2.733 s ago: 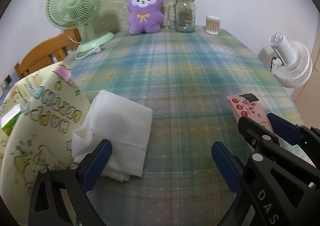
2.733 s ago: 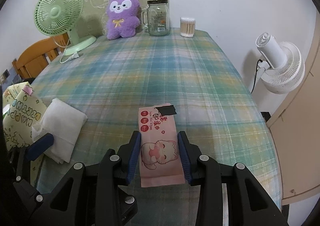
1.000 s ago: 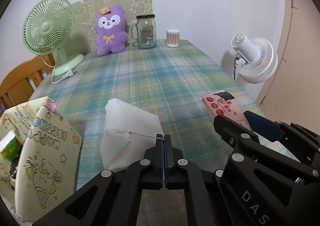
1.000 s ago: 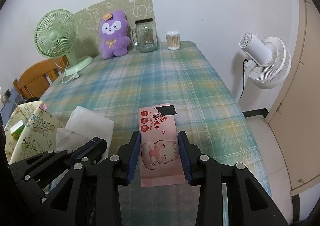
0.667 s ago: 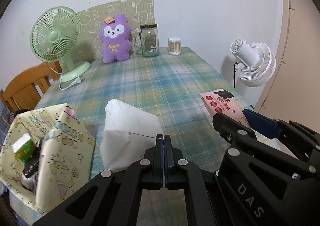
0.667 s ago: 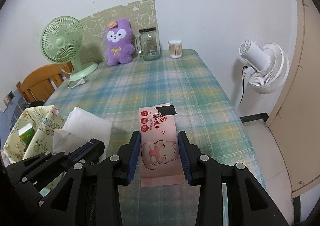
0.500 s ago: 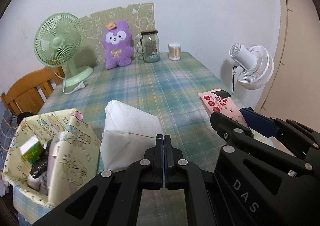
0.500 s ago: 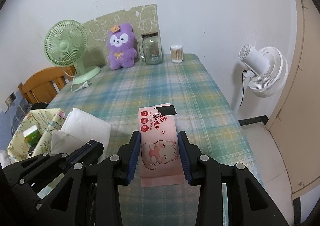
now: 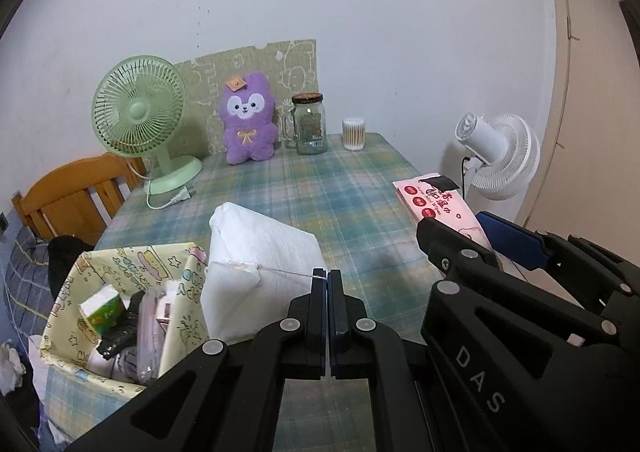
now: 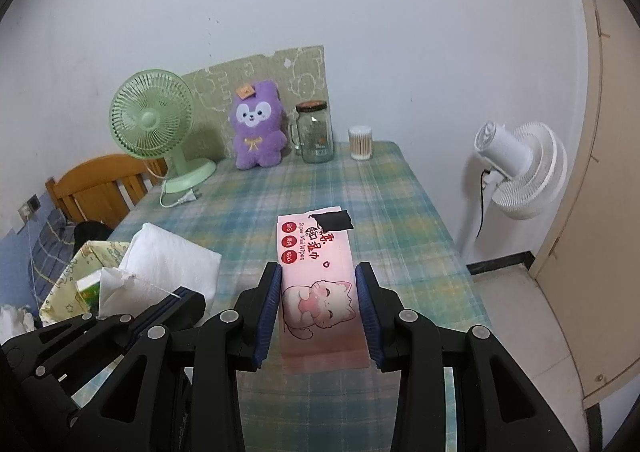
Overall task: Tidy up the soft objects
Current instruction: 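Lift the white tissue bundle with the left tool while the right tool carries the pink package toward the box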
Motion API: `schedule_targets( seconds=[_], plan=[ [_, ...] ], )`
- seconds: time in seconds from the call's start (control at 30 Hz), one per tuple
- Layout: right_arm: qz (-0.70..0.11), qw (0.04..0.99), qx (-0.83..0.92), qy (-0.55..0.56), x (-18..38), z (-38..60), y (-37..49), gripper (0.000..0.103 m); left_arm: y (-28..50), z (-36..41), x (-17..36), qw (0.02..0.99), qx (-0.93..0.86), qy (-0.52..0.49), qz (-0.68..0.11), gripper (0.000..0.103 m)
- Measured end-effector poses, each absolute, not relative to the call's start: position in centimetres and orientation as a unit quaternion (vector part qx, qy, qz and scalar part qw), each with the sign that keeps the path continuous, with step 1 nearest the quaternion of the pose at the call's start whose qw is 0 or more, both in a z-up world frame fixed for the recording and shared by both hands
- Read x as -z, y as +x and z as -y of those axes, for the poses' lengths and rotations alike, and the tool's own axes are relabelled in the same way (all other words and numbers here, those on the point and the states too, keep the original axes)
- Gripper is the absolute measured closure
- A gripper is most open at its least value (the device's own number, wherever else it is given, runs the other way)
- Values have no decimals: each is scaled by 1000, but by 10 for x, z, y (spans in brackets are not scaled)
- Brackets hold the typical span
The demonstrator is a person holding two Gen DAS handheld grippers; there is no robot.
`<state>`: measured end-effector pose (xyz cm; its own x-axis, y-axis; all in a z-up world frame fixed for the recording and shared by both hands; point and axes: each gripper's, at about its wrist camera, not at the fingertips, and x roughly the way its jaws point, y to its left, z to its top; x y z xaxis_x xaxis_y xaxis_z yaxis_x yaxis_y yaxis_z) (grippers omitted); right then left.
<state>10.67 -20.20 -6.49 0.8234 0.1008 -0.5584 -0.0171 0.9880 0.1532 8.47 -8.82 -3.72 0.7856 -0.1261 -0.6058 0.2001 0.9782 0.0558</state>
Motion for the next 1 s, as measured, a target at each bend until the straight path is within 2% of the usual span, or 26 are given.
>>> schedule_targets(
  seconds=[0.5,1.0],
  plan=[
    [-265,962,-27,62,29,188,91,62,73,70,7,953,94,50,-285,103],
    [-268,960,-44,63,26,151,100,62,76,35,3,956,80,53,-277,103]
  ],
)
